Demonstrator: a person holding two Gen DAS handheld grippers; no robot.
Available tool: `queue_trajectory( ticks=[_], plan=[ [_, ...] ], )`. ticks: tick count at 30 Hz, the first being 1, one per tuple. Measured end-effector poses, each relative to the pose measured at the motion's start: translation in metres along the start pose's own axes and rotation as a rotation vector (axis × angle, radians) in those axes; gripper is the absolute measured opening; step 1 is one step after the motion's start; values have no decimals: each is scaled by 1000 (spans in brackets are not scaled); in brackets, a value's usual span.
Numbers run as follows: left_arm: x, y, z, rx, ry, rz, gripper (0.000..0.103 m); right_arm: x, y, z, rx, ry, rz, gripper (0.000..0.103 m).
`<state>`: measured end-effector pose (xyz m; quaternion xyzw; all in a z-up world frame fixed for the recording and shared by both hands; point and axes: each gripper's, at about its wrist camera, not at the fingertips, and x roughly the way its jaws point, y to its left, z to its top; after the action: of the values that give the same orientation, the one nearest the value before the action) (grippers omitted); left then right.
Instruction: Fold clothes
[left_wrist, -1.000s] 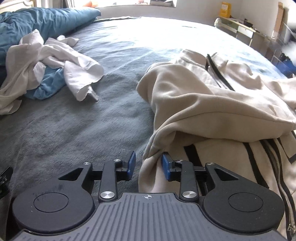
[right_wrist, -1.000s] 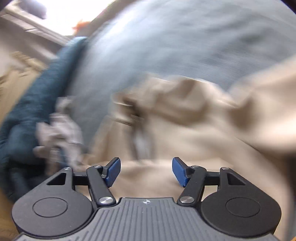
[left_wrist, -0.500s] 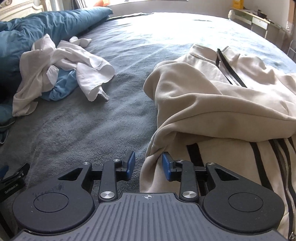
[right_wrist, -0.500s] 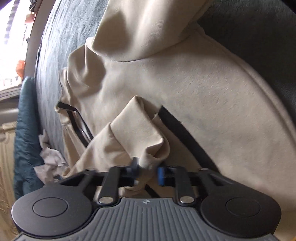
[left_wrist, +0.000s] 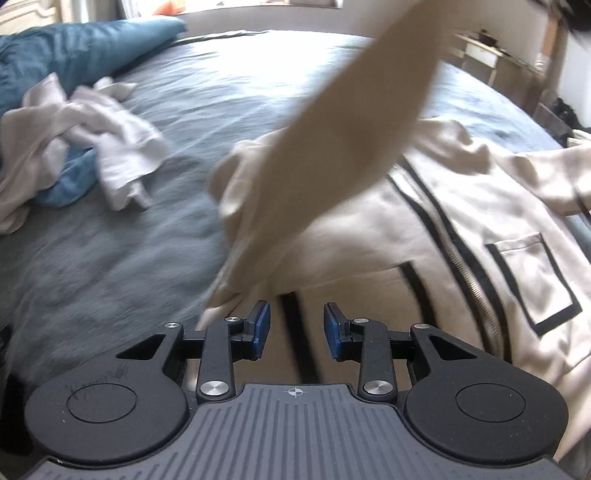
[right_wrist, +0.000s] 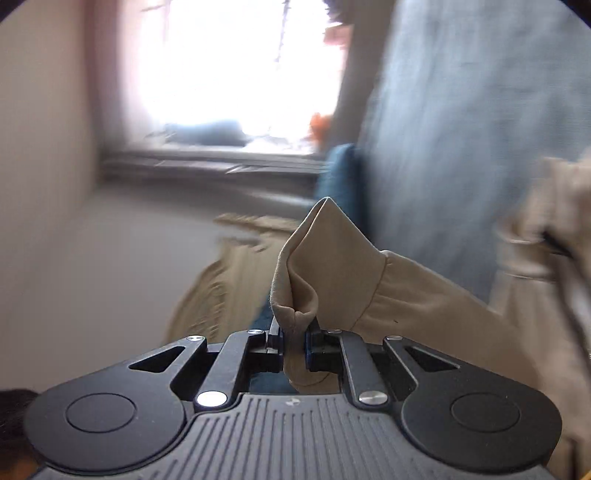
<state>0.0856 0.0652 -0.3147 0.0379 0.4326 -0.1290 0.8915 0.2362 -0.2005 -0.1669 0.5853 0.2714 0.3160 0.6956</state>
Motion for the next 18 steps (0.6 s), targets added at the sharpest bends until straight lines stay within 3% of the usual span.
queue_trajectory(
  ticks=[4, 9, 13, 15, 18],
  plan=[
    [14, -5, 15, -12, -53, -25, 32, 97, 39, -19, -70, 136, 128, 12],
    [37, 8, 31, -77, -83, 15, 32, 189, 57, -69, -78, 350, 131, 12],
    [49, 28, 30, -192, -93, 80, 31, 206, 54, -117, -101, 467, 86, 12],
    [53, 38, 25, -249, -100, 120, 30, 192, 53, -129, -121, 450, 98, 12],
    [55, 53, 15, -355, -102, 114, 27, 157, 45, -123, -120, 358, 100, 12]
  ],
)
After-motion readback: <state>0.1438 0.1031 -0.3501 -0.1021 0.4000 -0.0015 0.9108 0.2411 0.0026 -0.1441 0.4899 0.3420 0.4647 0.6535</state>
